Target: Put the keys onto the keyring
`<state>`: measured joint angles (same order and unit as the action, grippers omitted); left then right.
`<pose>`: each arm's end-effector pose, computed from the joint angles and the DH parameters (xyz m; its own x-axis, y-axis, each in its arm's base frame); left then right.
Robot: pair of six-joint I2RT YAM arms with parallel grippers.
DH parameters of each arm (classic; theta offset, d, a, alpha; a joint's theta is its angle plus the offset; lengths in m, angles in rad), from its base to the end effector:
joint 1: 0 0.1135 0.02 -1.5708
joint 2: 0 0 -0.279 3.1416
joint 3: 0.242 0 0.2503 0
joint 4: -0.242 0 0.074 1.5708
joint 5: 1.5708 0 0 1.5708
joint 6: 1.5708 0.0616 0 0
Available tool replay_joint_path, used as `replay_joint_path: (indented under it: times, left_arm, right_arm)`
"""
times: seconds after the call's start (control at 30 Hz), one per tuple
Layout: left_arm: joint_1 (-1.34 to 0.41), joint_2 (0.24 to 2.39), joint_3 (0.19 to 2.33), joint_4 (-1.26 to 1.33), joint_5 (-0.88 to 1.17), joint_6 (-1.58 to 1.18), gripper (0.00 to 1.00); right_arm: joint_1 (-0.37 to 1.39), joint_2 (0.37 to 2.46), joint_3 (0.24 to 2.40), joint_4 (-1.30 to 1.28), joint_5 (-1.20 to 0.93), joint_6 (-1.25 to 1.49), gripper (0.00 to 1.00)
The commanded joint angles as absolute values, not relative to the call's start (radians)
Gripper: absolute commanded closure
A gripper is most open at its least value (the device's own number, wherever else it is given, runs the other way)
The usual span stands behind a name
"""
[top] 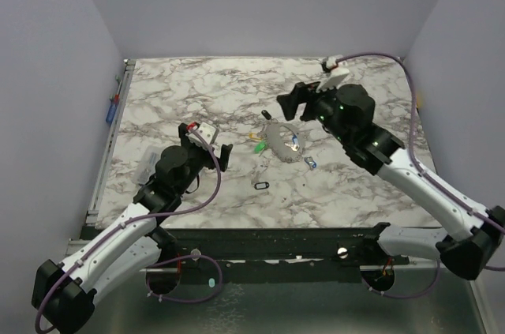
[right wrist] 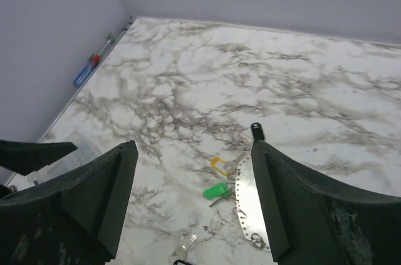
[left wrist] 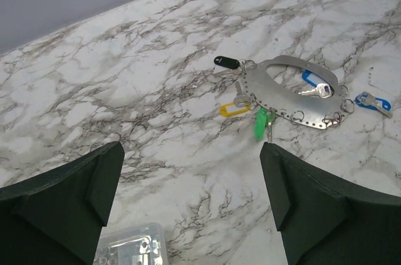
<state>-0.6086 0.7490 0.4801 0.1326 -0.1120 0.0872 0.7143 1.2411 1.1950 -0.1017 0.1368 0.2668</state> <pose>0.1679 -0.1086 0.2784 -0.0695 0.1539 -0.9856 0.4852 0.8685 0.1014 0.2388 0.1959 0.4063 -0.2516 0.1276 -0.9594 -0.4984 0.8327 0.2414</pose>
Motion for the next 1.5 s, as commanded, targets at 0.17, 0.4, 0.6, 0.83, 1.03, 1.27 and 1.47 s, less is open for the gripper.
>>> replay_joint_path:
  times: [0.17, 0.4, 0.6, 0.83, 1.03, 1.27, 1.47]
  left_arm:
    - [-0.604, 0.753, 0.446, 0.238, -0.337, 0.059, 0.01]
    - [-0.605, 0.789, 0.445, 0.23, -0.428, 0.11, 0.01]
    - [-0.604, 0.788, 0.434, 0.227, -0.434, 0.163, 0.01]
    - [-0.605, 0.776, 0.433, 0.203, -0.386, 0.198, 0.01]
    - [-0.605, 0.778, 0.434, 0.204, -0.377, 0.203, 0.01]
    - [-0.604, 0.788, 0.437, 0.208, -0.363, 0.209, 0.01]
    - [-0.604, 0.792, 0.439, 0.207, -0.367, 0.214, 0.01]
  right_arm:
    - [0.714, 0.804, 0.926, -0.224, 0.584, 0.302, 0.16]
    - [0.714, 0.563, 0.844, -0.395, 0.682, 0.389, 0.15]
    - [0.714, 0.474, 0.805, -0.45, 0.677, 0.415, 0.15]
    - [0.715, 0.462, 0.8, -0.481, 0.65, 0.443, 0.14]
    - [0.714, 0.47, 0.801, -0.483, 0.628, 0.443, 0.14]
    - [0.715, 0.489, 0.799, -0.491, 0.591, 0.464, 0.15]
    - [0.715, 0.436, 0.749, -0.379, 0.558, 0.41, 0.21]
